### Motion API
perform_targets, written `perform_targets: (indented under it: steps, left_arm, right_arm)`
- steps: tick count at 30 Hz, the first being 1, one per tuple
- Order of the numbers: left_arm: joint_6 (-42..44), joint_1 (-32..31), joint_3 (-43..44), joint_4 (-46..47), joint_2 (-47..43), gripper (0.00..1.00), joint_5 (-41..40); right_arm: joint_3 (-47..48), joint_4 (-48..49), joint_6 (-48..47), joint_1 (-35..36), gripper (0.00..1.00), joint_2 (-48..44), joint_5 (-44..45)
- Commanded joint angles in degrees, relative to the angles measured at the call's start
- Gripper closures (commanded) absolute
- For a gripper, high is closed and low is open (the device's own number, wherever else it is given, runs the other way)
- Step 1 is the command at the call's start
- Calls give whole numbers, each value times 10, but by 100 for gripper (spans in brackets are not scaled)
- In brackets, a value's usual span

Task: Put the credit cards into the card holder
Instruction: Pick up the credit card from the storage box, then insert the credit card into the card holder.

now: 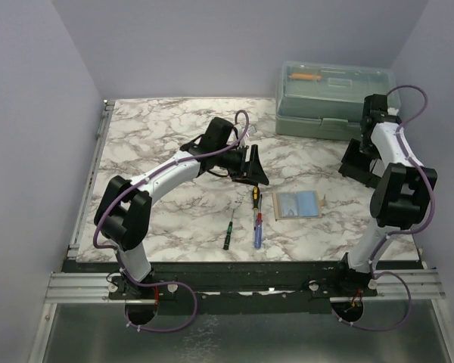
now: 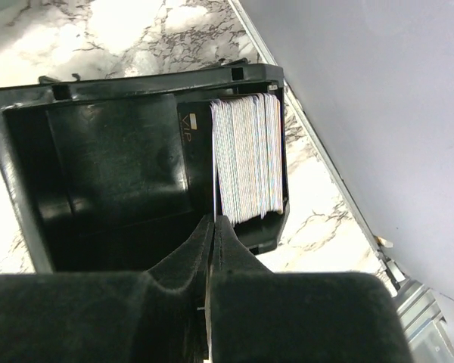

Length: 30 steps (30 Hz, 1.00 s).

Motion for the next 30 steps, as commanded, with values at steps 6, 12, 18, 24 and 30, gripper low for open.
perform_targets:
  steps: [6, 12, 18, 24, 30]
  left_arm:
    - [2, 1, -13, 14, 13, 37, 13]
    - [8, -3, -14, 15, 31, 37, 5]
    - [-9, -35, -2, 21, 83, 38, -19]
    - [-69, -86, 47, 63, 148, 46, -51]
    - [-104, -106, 118, 75, 235, 64, -55]
  right_arm:
    - [-40, 7, 16, -2, 100, -147, -133]
    - [-118, 36, 26, -3, 100, -248, -354]
    - [-263, 118, 33, -2, 100, -335, -610]
    - [-411, 235, 78, -2, 100, -346, -757]
    - [-435, 223, 59, -3, 100, -310, -731]
